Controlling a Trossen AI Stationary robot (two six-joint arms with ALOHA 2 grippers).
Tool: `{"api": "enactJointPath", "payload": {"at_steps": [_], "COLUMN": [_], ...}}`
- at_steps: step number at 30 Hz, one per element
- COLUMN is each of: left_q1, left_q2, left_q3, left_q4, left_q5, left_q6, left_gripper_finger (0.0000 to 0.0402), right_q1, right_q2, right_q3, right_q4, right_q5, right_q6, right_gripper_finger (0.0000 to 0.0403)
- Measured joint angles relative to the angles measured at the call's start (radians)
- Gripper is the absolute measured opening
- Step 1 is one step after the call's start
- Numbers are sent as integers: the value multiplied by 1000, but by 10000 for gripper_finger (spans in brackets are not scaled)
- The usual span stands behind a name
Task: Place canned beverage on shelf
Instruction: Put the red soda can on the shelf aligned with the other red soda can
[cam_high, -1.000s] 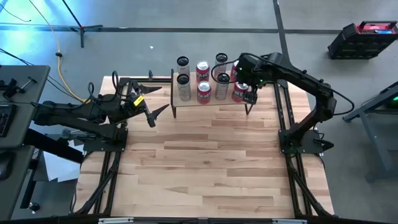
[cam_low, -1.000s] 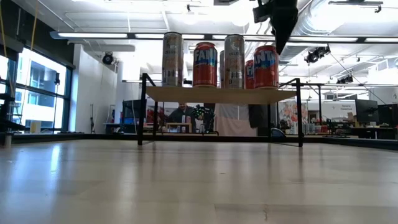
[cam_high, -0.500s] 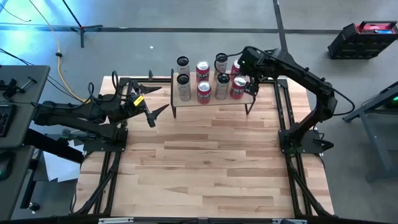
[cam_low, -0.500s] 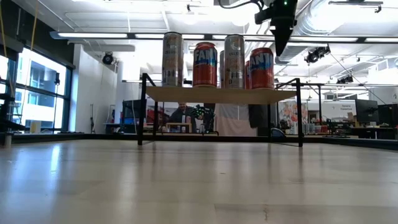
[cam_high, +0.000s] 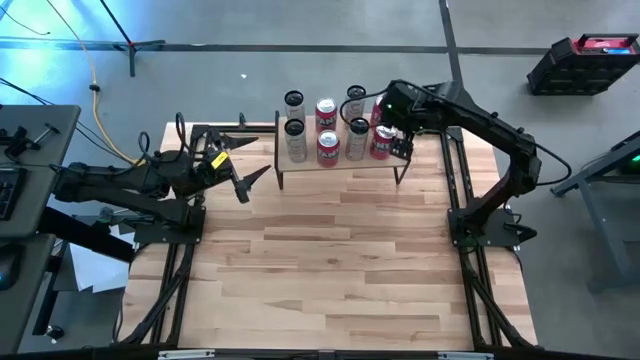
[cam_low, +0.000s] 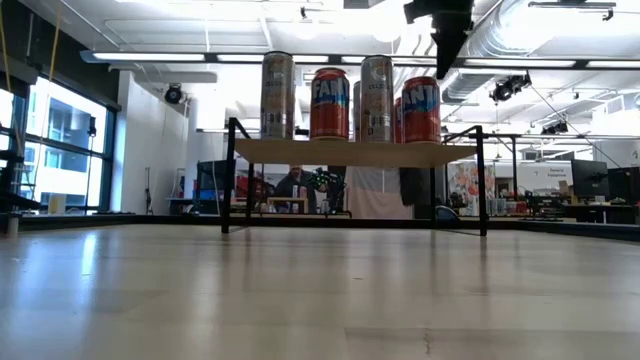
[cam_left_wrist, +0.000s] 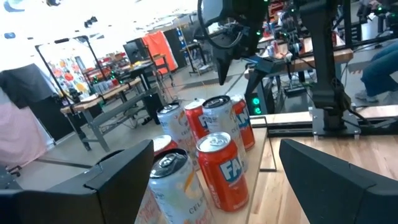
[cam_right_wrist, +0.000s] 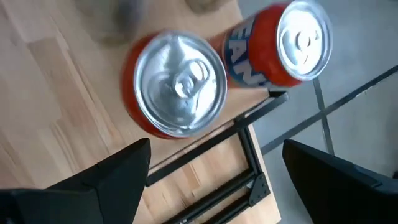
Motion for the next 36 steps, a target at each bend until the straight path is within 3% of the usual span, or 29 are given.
{"api": "enactJointPath", "payload": {"at_steps": [13,36], "left_q1": [0,0], "left_q2": [-13,-12], "left_q3": [0,0], "left_q4": [1,0], "left_q5": [-2,-2], "left_q6": [6,7], "left_gripper_finger": [340,340], "right_q1": [12,-43], "right_q2": [3,7], "right_q3": [63,-1], "right_q4": [199,169], "right_q5": [20,-2], "right_q6": [-42,-53], "right_gripper_finger": [350,350]}}
